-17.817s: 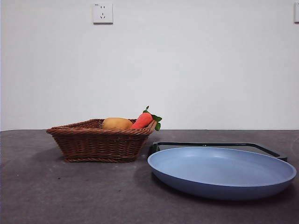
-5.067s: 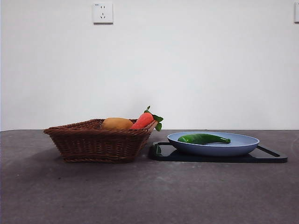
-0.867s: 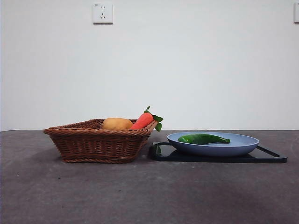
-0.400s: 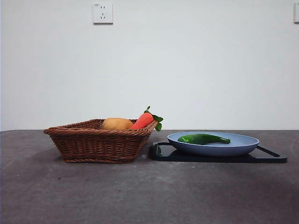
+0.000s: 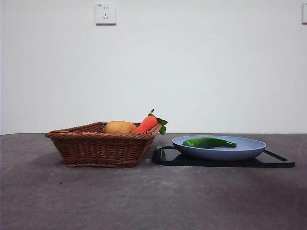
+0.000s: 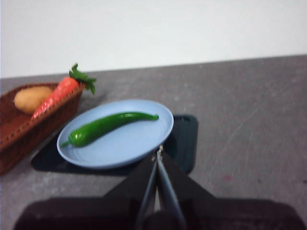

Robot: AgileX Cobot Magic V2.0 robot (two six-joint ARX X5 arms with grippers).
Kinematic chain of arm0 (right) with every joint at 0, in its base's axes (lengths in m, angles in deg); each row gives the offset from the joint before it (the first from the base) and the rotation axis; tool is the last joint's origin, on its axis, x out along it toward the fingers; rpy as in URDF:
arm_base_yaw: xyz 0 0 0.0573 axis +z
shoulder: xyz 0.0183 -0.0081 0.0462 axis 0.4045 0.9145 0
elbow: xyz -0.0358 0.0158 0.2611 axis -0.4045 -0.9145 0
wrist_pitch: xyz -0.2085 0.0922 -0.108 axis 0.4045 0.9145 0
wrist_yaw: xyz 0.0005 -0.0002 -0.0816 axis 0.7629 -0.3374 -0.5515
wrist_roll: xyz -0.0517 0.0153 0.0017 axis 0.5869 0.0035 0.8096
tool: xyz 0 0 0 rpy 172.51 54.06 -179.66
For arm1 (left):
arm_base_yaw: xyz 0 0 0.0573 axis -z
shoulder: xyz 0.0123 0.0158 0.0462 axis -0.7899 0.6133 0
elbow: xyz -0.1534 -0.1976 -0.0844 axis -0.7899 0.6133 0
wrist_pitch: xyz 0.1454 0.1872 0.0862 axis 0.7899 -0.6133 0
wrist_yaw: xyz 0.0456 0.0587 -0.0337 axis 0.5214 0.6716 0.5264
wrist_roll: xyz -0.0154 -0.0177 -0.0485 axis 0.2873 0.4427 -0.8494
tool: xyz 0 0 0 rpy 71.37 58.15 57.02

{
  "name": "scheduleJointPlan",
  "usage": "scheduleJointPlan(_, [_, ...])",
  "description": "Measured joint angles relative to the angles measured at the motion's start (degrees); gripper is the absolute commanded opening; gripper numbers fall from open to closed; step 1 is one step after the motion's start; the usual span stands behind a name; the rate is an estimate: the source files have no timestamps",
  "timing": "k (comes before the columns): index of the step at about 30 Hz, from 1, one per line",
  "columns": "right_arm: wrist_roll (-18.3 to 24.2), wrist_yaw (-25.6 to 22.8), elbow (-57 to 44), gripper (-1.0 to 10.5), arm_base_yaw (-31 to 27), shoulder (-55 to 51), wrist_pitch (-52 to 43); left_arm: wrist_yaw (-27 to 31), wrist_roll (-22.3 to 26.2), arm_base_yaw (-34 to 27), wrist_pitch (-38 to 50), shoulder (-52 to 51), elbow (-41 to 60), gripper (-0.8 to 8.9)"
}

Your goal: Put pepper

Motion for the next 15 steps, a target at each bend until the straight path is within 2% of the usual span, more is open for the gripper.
scheduleJointPlan(6, [-0.4, 0.0, 0.0, 0.1, 0.0, -0.1, 3.5, 0.0, 0.0, 0.0, 0.0, 0.0, 0.0, 0.06])
scheduleJointPlan(15, [-0.7, 0.0, 0.0, 0.1, 0.0, -0.1, 3.3, 0.0, 0.0, 0.0, 0.0, 0.0, 0.0, 0.06])
